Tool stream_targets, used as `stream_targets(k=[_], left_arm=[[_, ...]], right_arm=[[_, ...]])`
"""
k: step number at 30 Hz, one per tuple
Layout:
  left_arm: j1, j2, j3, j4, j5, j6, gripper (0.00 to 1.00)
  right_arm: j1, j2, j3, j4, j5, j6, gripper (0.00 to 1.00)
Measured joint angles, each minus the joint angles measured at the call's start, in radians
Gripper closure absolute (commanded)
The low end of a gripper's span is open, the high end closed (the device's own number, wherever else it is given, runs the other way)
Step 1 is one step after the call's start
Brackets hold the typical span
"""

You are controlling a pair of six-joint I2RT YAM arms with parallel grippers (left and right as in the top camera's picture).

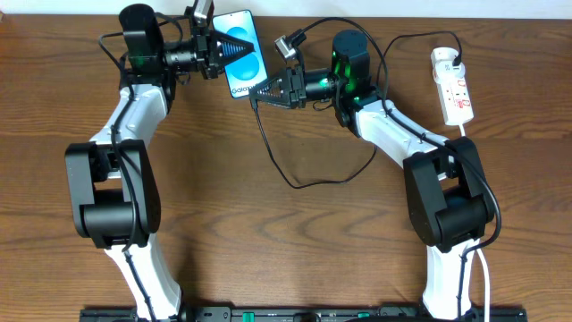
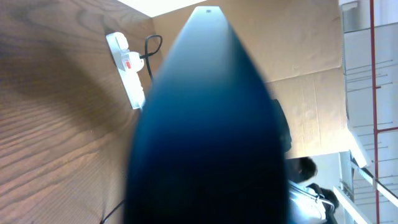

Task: Plug charger to phone and switch on socket
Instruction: 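Open the right gripper, release the plug, and raise it toward the power strip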

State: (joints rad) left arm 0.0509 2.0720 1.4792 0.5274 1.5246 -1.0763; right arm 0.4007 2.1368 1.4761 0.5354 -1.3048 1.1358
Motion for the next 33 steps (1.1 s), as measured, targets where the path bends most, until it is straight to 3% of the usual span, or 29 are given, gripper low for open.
stream_targets(k=[16, 19, 22, 24, 33], left_arm=[[0.081, 0.0, 0.0, 0.0, 0.017, 0.0, 0.93], [0.097, 0.0, 0.0, 0.0, 0.019, 0.0, 0.92], [0.116, 0.0, 0.0, 0.0, 0.019, 0.001, 0.93], [0.131, 0.0, 0.0, 0.0, 0.018, 0.001, 0.93], [0.183, 0.0, 0.0, 0.0, 0.019, 0.001, 0.93]], right_arm=[[0.0, 0.0, 0.0, 0.0, 0.019, 0.0, 0.56], [0.0, 0.0, 0.0, 0.0, 0.019, 0.0, 0.46], [0.0, 0.0, 0.0, 0.0, 0.019, -0.002, 0.28], [0.0, 0.0, 0.0, 0.0, 0.019, -0.008, 0.21], [-0.019, 0.0, 0.0, -0.021, 0.021, -0.049, 0.11]])
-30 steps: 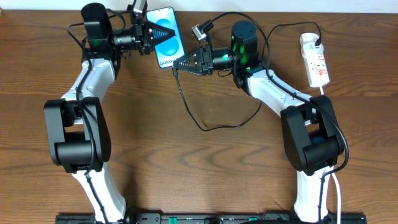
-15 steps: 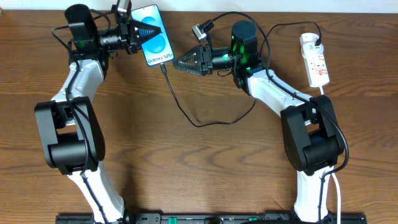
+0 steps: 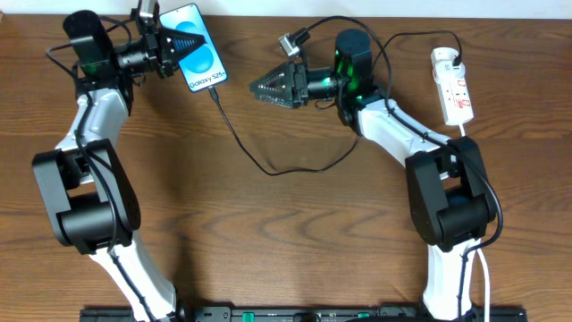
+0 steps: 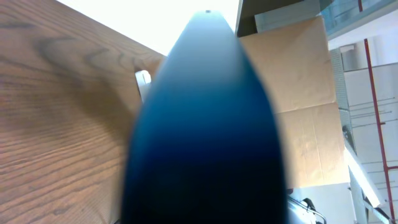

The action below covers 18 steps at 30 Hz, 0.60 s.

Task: Plug charger to phone and switch on socket
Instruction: 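Open the right gripper, release the plug, and raise it toward the power strip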

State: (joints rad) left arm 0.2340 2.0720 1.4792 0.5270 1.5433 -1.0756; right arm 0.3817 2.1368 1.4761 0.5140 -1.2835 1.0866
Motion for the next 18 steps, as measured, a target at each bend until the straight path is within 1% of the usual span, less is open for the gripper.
stream_targets(k=[2, 8, 13, 18], left_arm=[[0.001, 0.0, 0.0, 0.0, 0.0, 0.0, 0.93], [0.0, 0.0, 0.0, 0.0, 0.0, 0.0, 0.93], [0.0, 0.0, 0.0, 0.0, 0.0, 0.0, 0.93], [0.0, 0.0, 0.0, 0.0, 0.0, 0.0, 0.93]], right_arm=[[-0.015, 0.0, 0.0, -0.002, 0.0, -0.01, 0.08], [-0.066, 0.0, 0.0, -0.001, -0.035, -0.05, 0.07], [-0.104, 0.0, 0.0, 0.005, -0.088, -0.068, 0.01], [-0.137, 0.0, 0.0, 0.006, -0.115, -0.066, 0.01]])
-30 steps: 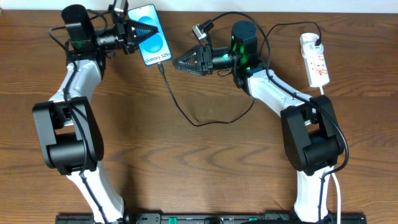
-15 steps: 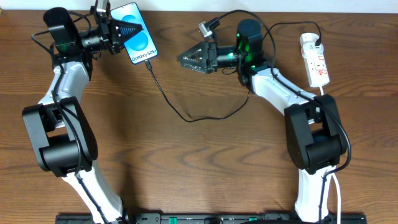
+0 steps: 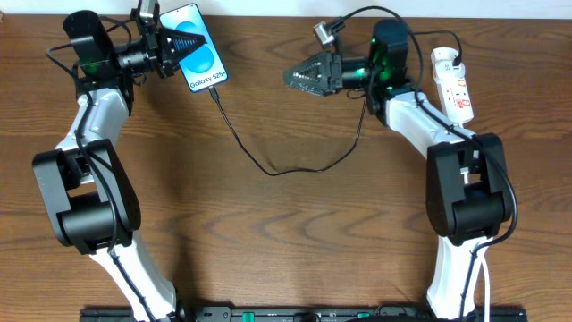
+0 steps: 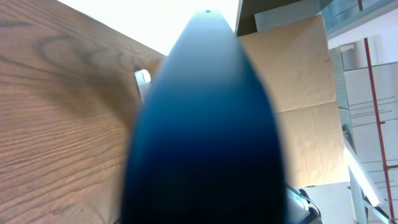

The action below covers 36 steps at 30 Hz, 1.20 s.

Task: Plug charger to phone and switch on socket
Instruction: 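Open the right gripper, release the plug, and raise it toward the power strip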

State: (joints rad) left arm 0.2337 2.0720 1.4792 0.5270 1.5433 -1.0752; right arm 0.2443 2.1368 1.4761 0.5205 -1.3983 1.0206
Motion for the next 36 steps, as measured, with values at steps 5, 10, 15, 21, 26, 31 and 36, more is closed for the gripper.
stream_targets(k=[5, 10, 15, 21, 26, 31, 36], left_arm=[[0.0, 0.0, 0.0, 0.0, 0.0, 0.0, 0.93], [0.0, 0.0, 0.0, 0.0, 0.0, 0.0, 0.93], [0.0, 0.0, 0.0, 0.0, 0.0, 0.0, 0.93], [0.0, 0.0, 0.0, -0.003, 0.001, 0.0, 0.93], [0.0, 0.0, 0.0, -0.002, 0.0, 0.004, 0.93], [0.0, 0.0, 0.0, -0.002, 0.0, 0.008, 0.93], [0.0, 0.0, 0.0, -0.003, 0.0, 0.008, 0.93]], right_arm=[[-0.002, 0.0, 0.0, 0.0, 0.0, 0.022, 0.01], [0.011, 0.0, 0.0, 0.0, 0.057, 0.073, 0.01], [0.035, 0.0, 0.0, -0.052, 0.167, 0.105, 0.01], [0.046, 0.0, 0.006, -0.341, 0.362, -0.005, 0.01], [0.046, 0.0, 0.037, -0.62, 0.48, -0.191, 0.01], [0.05, 0.0, 0.212, -1.071, 0.686, -0.401, 0.01], [0.085, -0.01, 0.483, -1.355, 0.961, -0.553, 0.01]])
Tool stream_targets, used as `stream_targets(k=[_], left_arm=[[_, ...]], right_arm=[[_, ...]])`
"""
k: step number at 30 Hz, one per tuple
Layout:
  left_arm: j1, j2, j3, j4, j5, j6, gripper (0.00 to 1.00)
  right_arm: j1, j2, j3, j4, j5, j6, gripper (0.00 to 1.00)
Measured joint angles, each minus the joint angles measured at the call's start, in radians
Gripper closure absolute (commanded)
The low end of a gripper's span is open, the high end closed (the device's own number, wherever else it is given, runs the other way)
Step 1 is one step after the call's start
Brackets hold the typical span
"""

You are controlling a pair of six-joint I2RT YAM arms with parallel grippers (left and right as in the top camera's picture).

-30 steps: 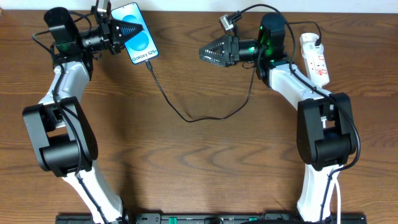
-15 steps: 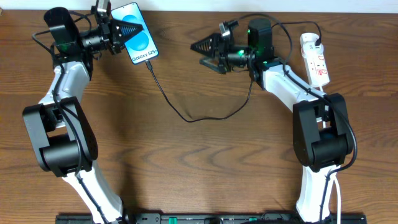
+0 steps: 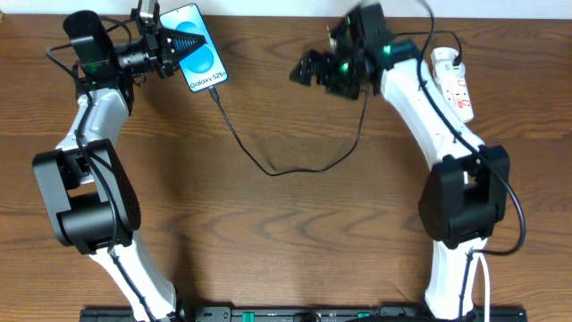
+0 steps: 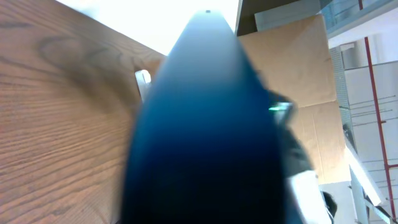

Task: Plug charger to phone and switch on socket
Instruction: 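Open the right gripper, release the plug, and raise it toward the power strip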

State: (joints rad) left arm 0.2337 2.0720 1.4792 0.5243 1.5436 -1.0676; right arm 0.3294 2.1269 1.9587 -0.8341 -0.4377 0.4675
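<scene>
My left gripper (image 3: 181,45) is shut on the top end of the phone (image 3: 201,59), holding it at the far left of the table with its lit blue screen facing up. In the left wrist view the phone (image 4: 205,124) is a dark blur filling the middle. The black charger cable (image 3: 273,170) runs from the phone's lower end in a loop across the table toward the right. My right gripper (image 3: 307,68) is raised over the far middle of the table and blurred; nothing shows in it. The white power strip (image 3: 454,85) with a red switch lies at the far right.
The wooden table (image 3: 286,241) carries only the cable loop in its middle. A plug with a black lead sits in the far end of the power strip. My right arm (image 3: 420,85) reaches across in front of the strip. Cardboard boxes (image 4: 305,74) stand beyond the table's edge.
My right arm has lifted and turned, so its elbow now stands higher and its gripper shows blurred near the same far-middle spot. The left gripper, phone and cable have not moved.
First both grippers met at the far middle, the left holding the phone and the right at the phone's lower end with the cable. Then the left had carried the phone, cable attached, to the far left while the right stood apart. The right then shifted rightward, toward the power strip.
</scene>
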Motion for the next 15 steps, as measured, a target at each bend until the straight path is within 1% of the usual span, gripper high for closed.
stream_targets(k=[3, 6, 11, 15], left_arm=[[0.0, 0.0, 0.0, 0.0, 0.0, 0.002, 0.92], [-0.002, 0.0, 0.0, 0.0, 0.0, 0.003, 0.93], [-0.014, 0.0, -0.045, 0.003, 0.0, 0.03, 0.93], [-0.036, 0.0, -0.106, 0.0, 0.0, 0.067, 0.93]], right_arm=[[0.029, -0.022, 0.103, -0.064, 0.099, -0.044, 0.01], [0.052, -0.055, 0.155, -0.099, 0.187, -0.068, 0.01], [0.054, -0.107, 0.163, -0.157, 0.342, -0.08, 0.01], [0.053, -0.119, 0.163, -0.185, 0.424, -0.083, 0.01]])
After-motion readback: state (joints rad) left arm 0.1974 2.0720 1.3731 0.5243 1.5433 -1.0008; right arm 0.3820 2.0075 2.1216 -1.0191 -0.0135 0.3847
